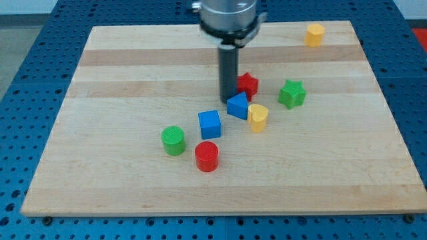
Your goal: Place the red star bottom towards the yellow hexagon
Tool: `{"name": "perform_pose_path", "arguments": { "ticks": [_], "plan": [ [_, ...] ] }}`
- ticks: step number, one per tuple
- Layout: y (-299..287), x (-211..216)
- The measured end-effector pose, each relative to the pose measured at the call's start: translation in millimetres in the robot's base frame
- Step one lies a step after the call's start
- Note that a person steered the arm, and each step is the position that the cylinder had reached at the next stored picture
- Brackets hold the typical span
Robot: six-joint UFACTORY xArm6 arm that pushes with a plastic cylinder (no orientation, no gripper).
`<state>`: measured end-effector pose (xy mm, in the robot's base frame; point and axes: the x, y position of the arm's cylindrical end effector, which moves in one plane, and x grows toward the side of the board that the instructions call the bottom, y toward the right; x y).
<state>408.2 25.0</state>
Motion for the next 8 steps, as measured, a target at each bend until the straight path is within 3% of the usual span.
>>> {"name": "perform_pose_path", "arguments": {
  "ticks": [1,4,6,7,8],
  "plan": [
    [40.9,-8.7],
    [62.8,-81.6],
    [107.2,-91.8],
    [78.0,-103.4],
    [89.4,-141.4]
  ]
}}
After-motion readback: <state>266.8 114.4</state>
